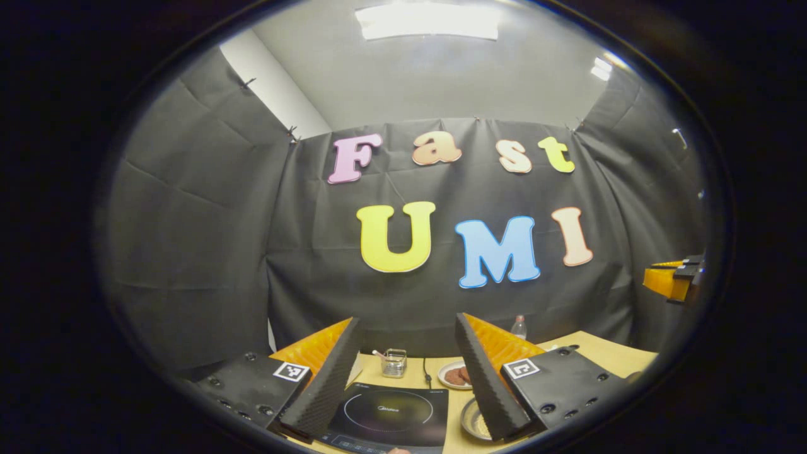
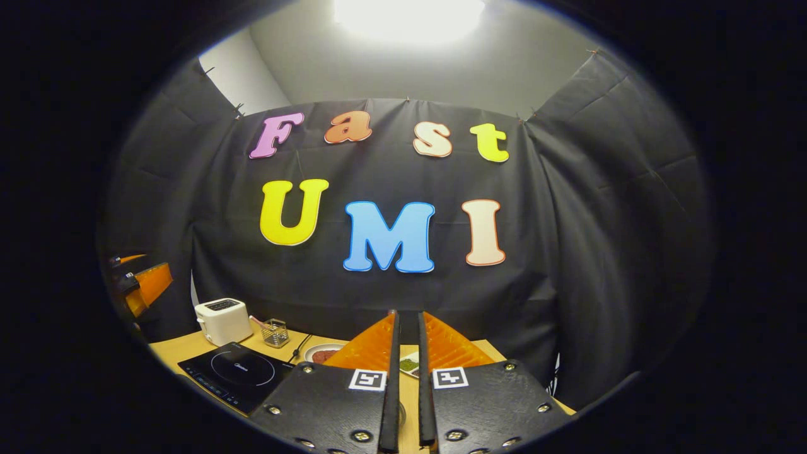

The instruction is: First push the handle of the pot to place it horizontally, then grasp the pot with both hands and set it on the induction cooktop.

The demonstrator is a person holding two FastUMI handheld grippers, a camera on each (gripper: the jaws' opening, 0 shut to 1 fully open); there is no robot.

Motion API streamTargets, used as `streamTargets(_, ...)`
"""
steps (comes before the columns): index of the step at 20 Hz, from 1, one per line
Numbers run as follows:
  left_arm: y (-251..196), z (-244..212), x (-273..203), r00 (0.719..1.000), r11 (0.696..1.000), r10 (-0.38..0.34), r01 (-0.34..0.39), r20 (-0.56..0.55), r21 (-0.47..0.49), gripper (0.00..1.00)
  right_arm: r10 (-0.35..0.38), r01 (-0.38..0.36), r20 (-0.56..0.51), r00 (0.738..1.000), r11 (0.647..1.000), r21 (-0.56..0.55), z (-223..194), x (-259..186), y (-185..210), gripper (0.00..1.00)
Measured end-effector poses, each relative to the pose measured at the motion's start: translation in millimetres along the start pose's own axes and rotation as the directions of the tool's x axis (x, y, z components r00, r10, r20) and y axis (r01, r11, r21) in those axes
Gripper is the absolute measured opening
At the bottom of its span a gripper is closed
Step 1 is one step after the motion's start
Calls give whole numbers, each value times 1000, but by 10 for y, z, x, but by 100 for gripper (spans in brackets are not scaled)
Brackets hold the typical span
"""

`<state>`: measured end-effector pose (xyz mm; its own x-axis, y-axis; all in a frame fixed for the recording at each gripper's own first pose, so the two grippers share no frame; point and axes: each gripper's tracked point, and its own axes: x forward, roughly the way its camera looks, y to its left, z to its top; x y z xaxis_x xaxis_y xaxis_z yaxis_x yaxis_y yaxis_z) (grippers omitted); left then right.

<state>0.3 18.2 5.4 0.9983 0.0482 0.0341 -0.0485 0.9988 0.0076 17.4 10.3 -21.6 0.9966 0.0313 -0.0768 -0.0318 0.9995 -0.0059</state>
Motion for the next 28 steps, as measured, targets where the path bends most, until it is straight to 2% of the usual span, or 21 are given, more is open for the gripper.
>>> streamTargets(1, 29, -7, -13, 1000, 1000, 2, -2, 0, 0, 99, -19, 19, 7, 1000, 1000, -1, 19, 43, -37, 12)
streamTargets(2, 61, 5, -19, 1000, 1000, 8, -8, 2, 2, 99, -7, 7, 8, 1000, 1000, 3, 55, -28, -12, 1)
streamTargets(4, 119, 8, -19, 1000, 1000, 14, -14, 5, -1, 99, 63, -63, -12, 998, 998, 13, -31, 18, 183, 2)
streamTargets(6, 167, 8, -11, 1000, 1000, 17, -17, 7, 1, 96, 88, -88, -25, 996, 996, -2, -80, -1, 256, 2)
streamTargets(9, 257, -15, 16, 1000, 1000, 19, -19, 8, -5, 99, 145, -146, -67, 987, 989, -12, -215, 4, 529, 2)
streamTargets(13, 412, -74, 80, 1000, 1000, 17, -17, 0, -11, 99, 223, -229, -137, 965, 973, -30, -447, 10, 840, 2)
streamTargets(17, 577, -133, 120, 1000, 1000, 18, -18, -7, -12, 99, 276, -289, -232, 933, 957, -24, -815, -40, 1108, 2)
streamTargets(22, 721, -247, 181, 1000, 1000, 16, -16, -26, -16, 99, 295, -330, -366, 883, 943, -38, -1325, -120, 1270, 2)
streamTargets(23, 740, -269, 195, 1000, 1000, 13, -13, -28, -15, 93, 296, -337, -396, 869, 941, -36, -1441, -160, 1293, 2)
streamTargets(24, 739, -281, 203, 1000, 1000, 7, -7, -30, -12, 99, 298, -343, -425, 855, 939, -32, -1545, -188, 1322, 2)
streamTargets(26, 716, -329, 220, 999, 1000, -8, 7, -33, -7, 96, 303, -356, -477, 825, 934, -23, -1736, -243, 1375, 2)
streamTargets(28, 696, -378, 254, 999, 1000, -24, 24, -40, -14, 99, 317, -386, -529, 787, 922, -22, -1930, -337, 1437, 2)
